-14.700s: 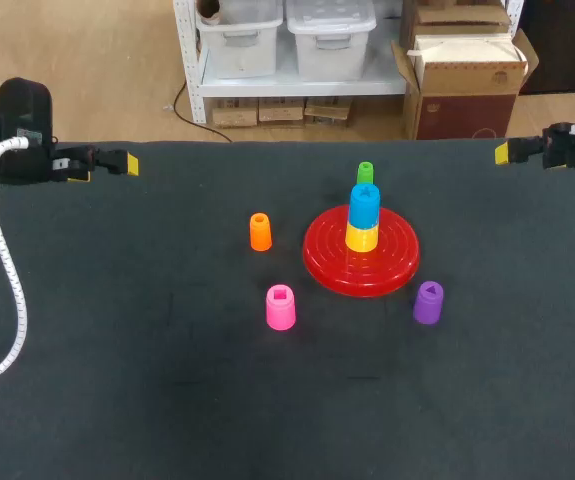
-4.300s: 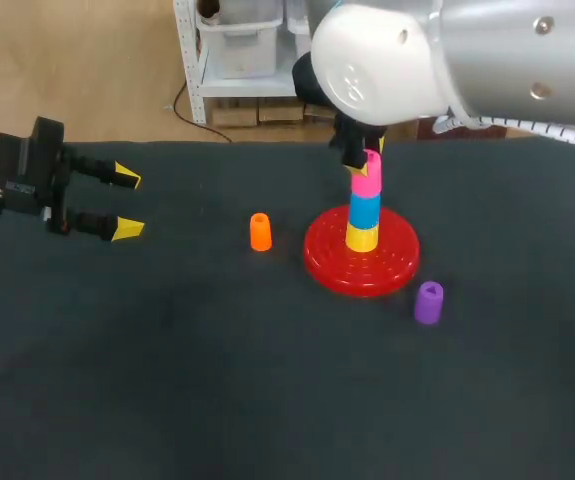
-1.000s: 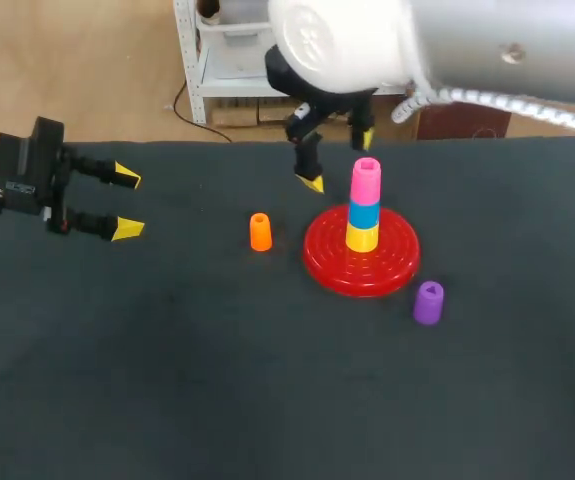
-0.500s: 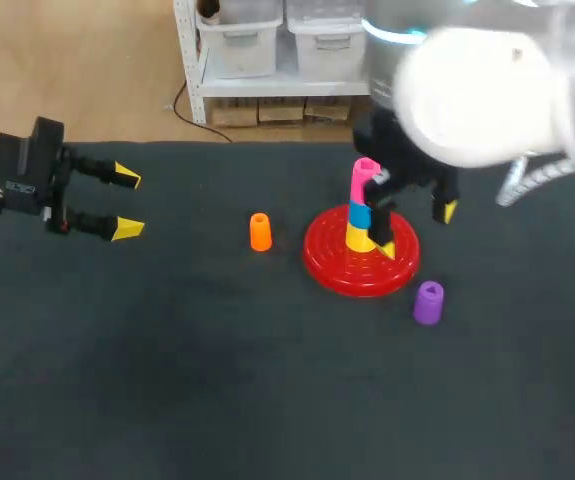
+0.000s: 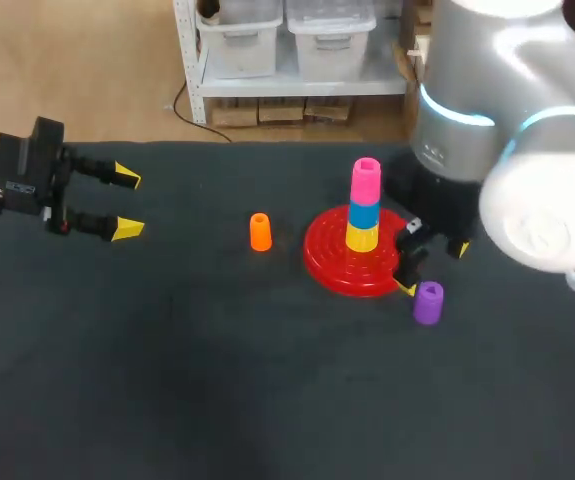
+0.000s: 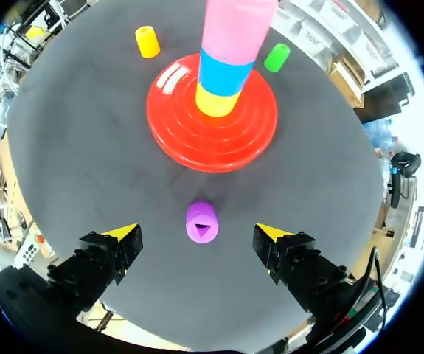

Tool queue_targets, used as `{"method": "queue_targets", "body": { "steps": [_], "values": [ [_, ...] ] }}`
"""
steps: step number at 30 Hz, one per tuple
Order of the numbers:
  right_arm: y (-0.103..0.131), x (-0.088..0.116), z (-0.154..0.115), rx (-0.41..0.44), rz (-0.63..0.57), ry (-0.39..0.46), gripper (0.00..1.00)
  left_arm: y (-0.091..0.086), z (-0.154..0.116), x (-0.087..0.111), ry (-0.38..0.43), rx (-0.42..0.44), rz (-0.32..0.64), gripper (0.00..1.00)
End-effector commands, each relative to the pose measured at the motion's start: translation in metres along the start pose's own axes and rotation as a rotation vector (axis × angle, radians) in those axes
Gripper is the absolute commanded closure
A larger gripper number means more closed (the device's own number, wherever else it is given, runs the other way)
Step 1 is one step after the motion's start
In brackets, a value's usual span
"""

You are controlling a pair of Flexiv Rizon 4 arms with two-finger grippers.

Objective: Pick up and stack the cylinders on the red base in this order: pink,purple,orange,green

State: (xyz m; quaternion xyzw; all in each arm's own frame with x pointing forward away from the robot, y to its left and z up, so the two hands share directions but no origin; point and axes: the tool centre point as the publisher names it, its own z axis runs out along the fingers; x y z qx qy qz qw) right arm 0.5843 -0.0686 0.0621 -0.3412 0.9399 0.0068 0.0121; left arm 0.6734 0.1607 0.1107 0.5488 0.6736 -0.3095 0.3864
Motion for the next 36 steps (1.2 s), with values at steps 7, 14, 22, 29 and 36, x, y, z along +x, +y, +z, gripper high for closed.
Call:
{"method": "queue_targets", "body": {
  "steps": [7,14,22,29,36],
  "values": [
    [-0.013,0.012,0.016,-0.077,0.003,-0.002,0.0,0.0,0.0,0.001,-0.004,-0.001,0.002,0.0],
    [-0.009,0.01,0.025,-0.072,-0.055,0.071,0.0,0.0,0.0,0.001,-0.004,-0.001,0.002,0.0],
    [-0.005,0.008,0.038,-0.069,-0.06,0.12,0.0,0.0,0.0,0.001,-0.004,-0.001,0.002,0.0],
    [-0.008,0.007,0.038,-0.056,-0.041,0.115,0.46,0.0,0.0,0.001,-0.004,-0.001,0.002,0.0],
    [-0.007,0.007,0.037,-0.049,-0.045,0.119,0.48,0.0,0.0,0.001,-0.004,-0.001,0.002,0.0]
  ]
}}
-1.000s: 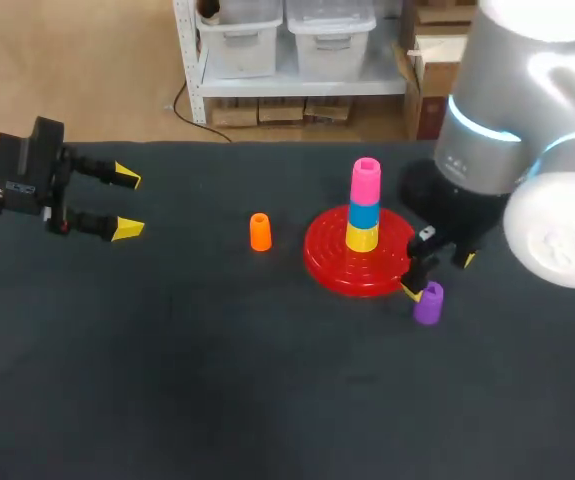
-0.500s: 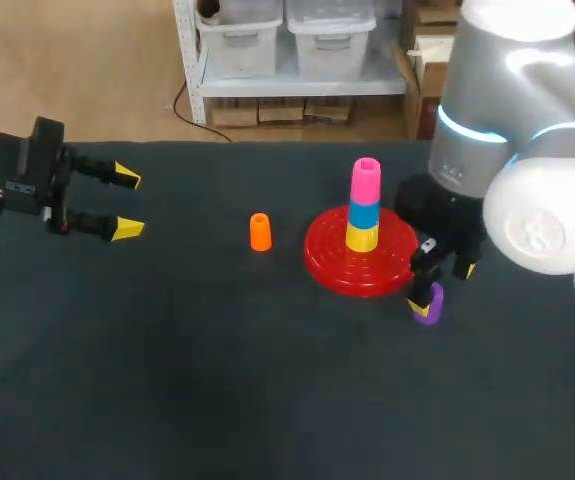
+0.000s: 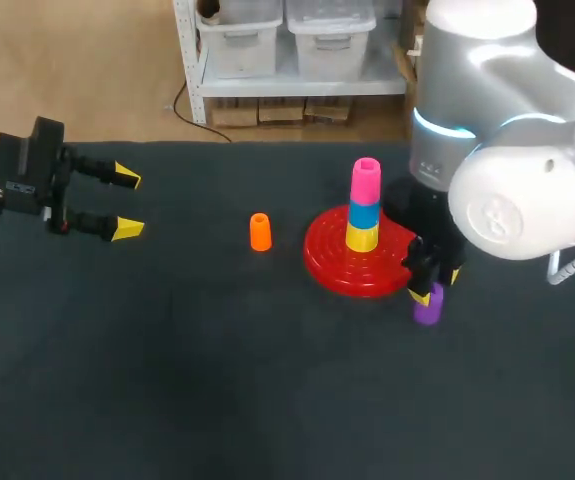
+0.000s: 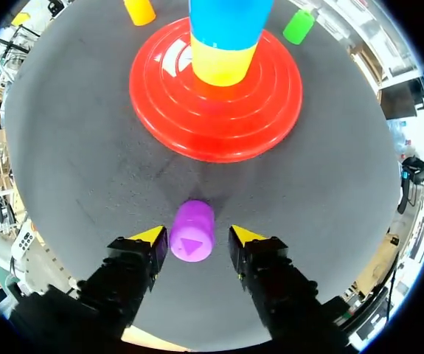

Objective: Pick up and stack the cylinders on the red base in this order: pink,purple,orange,green

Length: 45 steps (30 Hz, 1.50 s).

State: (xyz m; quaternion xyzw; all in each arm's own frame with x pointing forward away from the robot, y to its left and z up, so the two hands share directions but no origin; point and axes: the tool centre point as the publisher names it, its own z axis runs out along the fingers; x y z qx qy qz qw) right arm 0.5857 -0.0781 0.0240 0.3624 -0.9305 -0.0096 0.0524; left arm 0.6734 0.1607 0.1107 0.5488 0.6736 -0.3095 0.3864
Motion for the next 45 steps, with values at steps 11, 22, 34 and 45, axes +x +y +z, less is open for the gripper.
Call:
{"method": "queue_targets", "body": {
  "steps": [11,22,34,45],
  "values": [
    [-0.004,0.009,-0.047,0.088,0.032,-0.049,1.0,0.0,0.0,0.001,-0.004,-0.001,0.002,0.0],
    [-0.053,-0.043,-0.169,0.158,-0.226,-0.084,1.0,0.0,0.0,0.001,-0.004,-0.001,0.002,0.0],
    [-0.053,-0.125,-0.2,0.099,-0.493,-0.025,1.0,0.0,0.0,0.001,-0.004,-0.001,0.002,0.0],
    [-0.031,-0.133,-0.186,0.004,-0.547,0.023,1.0,0.0,0.0,0.001,-0.004,-0.001,0.002,0.0]
  ]
}}
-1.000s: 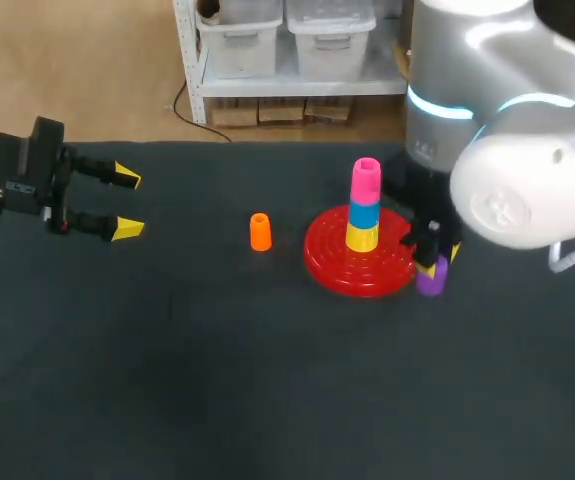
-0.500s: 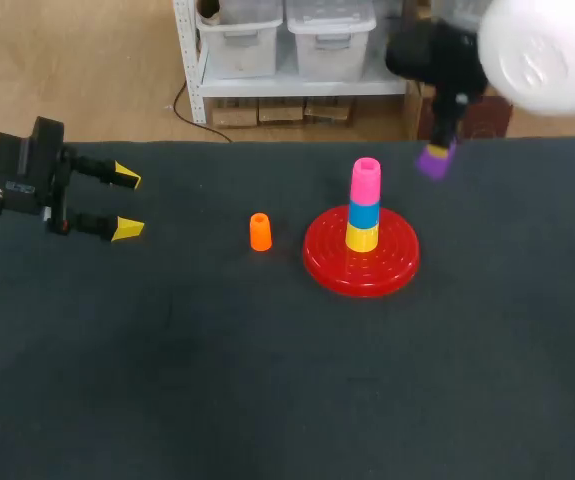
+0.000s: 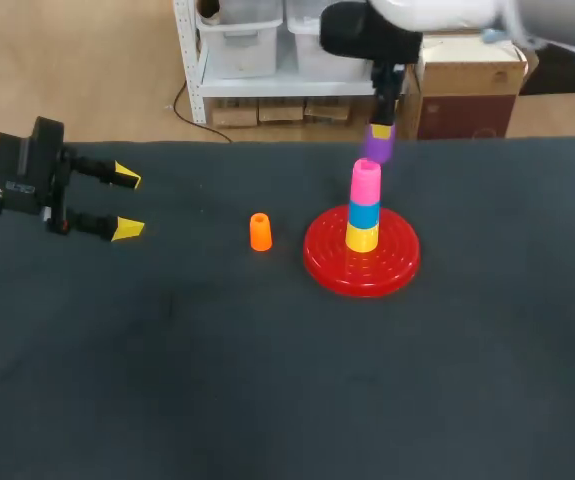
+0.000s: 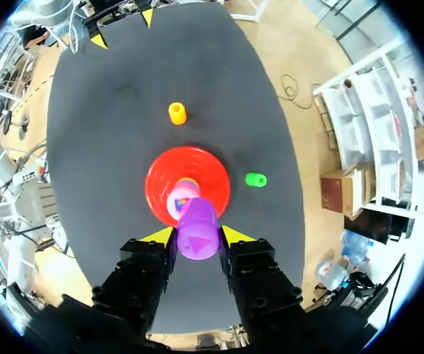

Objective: Pick up and stack the cylinders on the red base in this order: pink,purple,orange,green

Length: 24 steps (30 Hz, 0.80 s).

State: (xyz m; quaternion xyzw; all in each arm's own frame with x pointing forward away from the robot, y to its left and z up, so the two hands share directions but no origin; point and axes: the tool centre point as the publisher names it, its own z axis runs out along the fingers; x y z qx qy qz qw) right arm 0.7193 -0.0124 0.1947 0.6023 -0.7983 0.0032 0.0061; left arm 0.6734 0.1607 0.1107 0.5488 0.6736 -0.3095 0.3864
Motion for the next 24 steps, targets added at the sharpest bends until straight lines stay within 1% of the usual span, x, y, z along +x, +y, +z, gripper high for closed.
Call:
{"method": "queue_targets", "body": {
  "steps": [1,6,13,19,22,24],
  "values": [
    [-0.001,-0.004,0.001,-0.097,0.003,0.065,1.0,0.0,0.0,0.001,-0.004,-0.001,0.002,0.0],
    [0.003,-0.003,0.005,-0.114,0.002,0.073,1.0,0.0,0.0,0.001,-0.004,-0.001,0.002,0.0],
    [0.007,-0.014,0.012,-0.129,-0.024,0.063,1.0,0.0,0.0,0.001,-0.004,-0.001,0.002,0.0],
    [0.014,-0.015,0.021,-0.141,-0.03,0.086,1.0,0.0,0.0,0.001,-0.004,-0.001,0.002,0.0],
    [0.02,-0.015,0.027,-0.137,-0.027,0.116,1.0,0.0,0.0,0.001,-0.004,-0.001,0.002,0.0],
    [0.022,-0.014,0.031,-0.139,-0.01,0.107,1.0,0.0,0.0,0.001,-0.004,-0.001,0.002,0.0]
  ]
}}
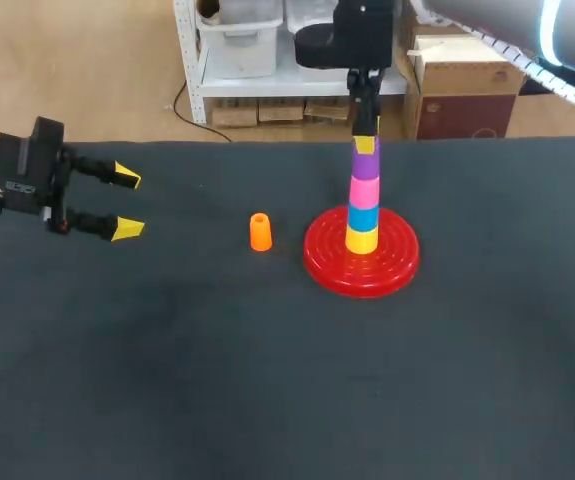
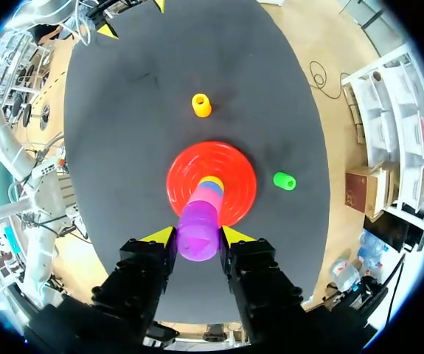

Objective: Pick up and stack the cylinders on the red base in this order: pink,purple,orange,green

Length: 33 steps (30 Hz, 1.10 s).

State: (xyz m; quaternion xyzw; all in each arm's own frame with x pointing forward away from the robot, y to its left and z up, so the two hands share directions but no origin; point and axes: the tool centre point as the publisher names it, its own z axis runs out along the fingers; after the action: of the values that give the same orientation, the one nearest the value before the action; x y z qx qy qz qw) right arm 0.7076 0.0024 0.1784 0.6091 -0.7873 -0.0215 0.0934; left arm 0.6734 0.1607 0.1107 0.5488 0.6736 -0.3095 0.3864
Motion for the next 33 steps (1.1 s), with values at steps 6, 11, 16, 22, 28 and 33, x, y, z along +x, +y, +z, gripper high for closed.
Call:
{"method": "queue_targets", "body": {
  "steps": [6,11,16,22,28,33],
  "values": [
    [0.01,0.0,0.018,0.03,0.062,-0.035,1.0,0.0,0.0,0.001,-0.004,-0.001,0.002,0.0],
    [0.012,0.001,0.023,0.035,0.087,-0.041,1.0,0.0,0.0,0.001,-0.004,-0.001,0.002,0.0],
    [0.013,0.004,0.031,0.025,0.119,-0.074,1.0,0.0,0.0,0.001,-0.004,-0.001,0.002,0.0],
    [0.01,0.001,0.04,0.011,0.124,-0.088,1.0,0.0,0.0,0.001,-0.004,-0.001,0.002,0.0],
    [0.006,-0.004,0.018,0.064,0.103,-0.076,0.0,0.0,0.0,0.001,-0.004,-0.001,0.002,0.0],
    [0.003,-0.013,-0.012,0.13,0.073,-0.071,0.0,0.0,0.0,0.001,-0.004,-0.001,0.002,0.0]
  ]
}}
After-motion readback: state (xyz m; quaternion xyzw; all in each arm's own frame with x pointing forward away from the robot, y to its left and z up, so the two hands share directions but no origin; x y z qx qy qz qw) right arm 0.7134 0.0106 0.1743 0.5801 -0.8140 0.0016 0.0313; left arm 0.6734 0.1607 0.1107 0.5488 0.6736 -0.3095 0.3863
